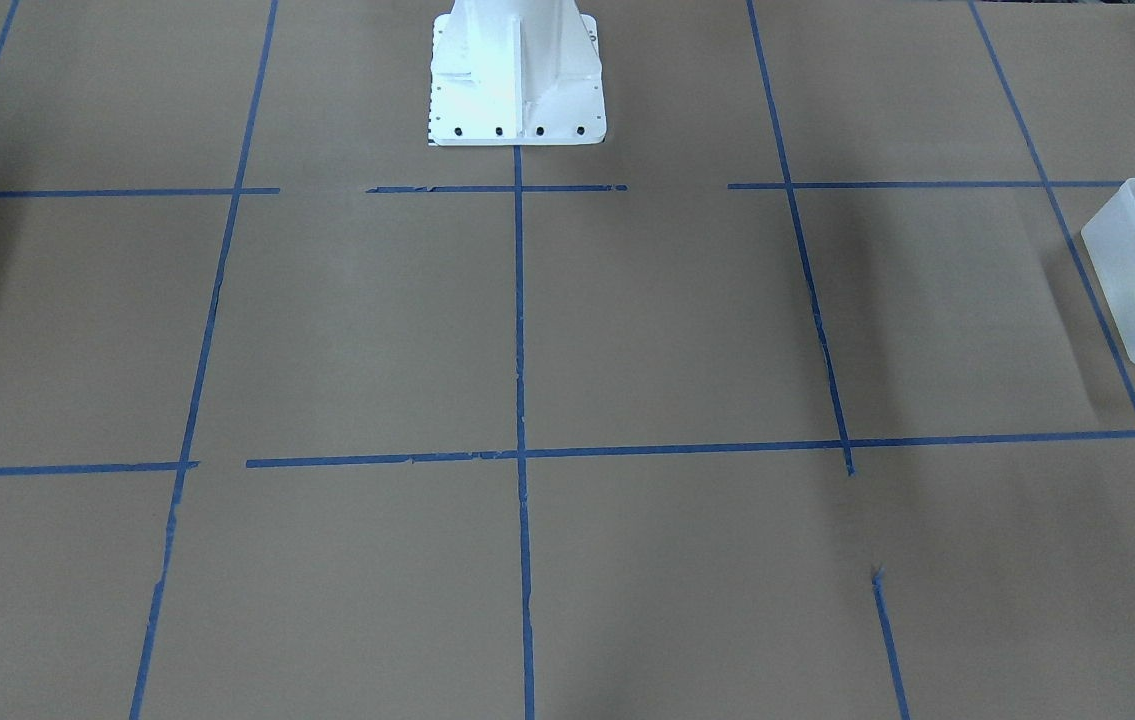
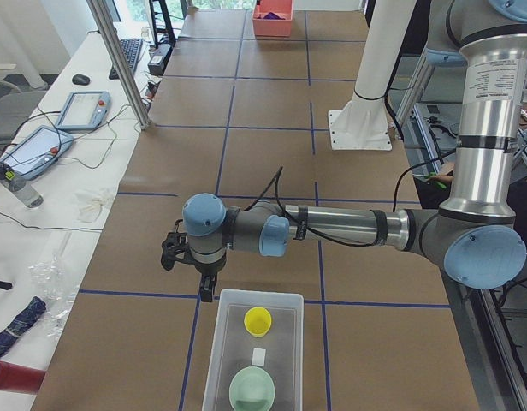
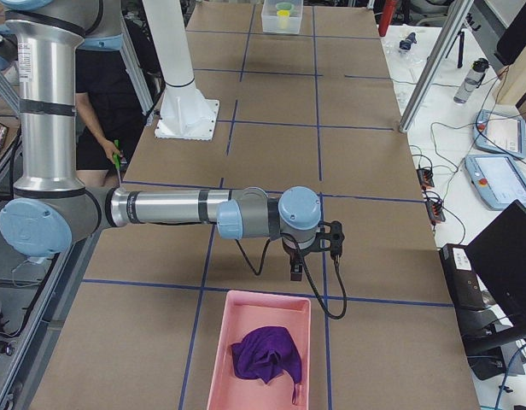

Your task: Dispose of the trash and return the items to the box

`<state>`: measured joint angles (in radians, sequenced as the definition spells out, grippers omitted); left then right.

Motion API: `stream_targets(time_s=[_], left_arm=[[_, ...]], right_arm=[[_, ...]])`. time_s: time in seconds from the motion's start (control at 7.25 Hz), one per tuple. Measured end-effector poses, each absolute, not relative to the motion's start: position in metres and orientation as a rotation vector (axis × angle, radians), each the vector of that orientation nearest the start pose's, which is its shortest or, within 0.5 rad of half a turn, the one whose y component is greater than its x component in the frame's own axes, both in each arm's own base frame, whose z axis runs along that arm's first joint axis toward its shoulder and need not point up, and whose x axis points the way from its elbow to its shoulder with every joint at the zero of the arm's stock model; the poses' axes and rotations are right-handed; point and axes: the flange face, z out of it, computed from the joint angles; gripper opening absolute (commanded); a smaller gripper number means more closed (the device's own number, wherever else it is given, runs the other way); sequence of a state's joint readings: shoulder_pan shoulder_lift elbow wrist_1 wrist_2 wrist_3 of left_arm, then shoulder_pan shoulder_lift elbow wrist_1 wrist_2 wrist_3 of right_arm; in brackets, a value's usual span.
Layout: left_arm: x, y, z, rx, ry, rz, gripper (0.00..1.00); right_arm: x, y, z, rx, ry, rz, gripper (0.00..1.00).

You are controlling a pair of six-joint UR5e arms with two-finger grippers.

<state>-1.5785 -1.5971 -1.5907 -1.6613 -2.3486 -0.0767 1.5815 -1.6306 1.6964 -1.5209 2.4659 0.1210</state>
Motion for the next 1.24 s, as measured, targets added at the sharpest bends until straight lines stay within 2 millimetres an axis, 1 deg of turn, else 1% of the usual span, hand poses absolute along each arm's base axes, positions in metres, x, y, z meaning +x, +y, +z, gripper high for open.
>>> stream_targets(time_s=[1.24], left_arm=[[-0.0673, -0.5113, 0.6267, 0.103, 0.78, -0.027, 1.0]], right_arm=[[0.064, -0.4712, 0.6173, 0.065, -0.846, 0.062, 1.0]])
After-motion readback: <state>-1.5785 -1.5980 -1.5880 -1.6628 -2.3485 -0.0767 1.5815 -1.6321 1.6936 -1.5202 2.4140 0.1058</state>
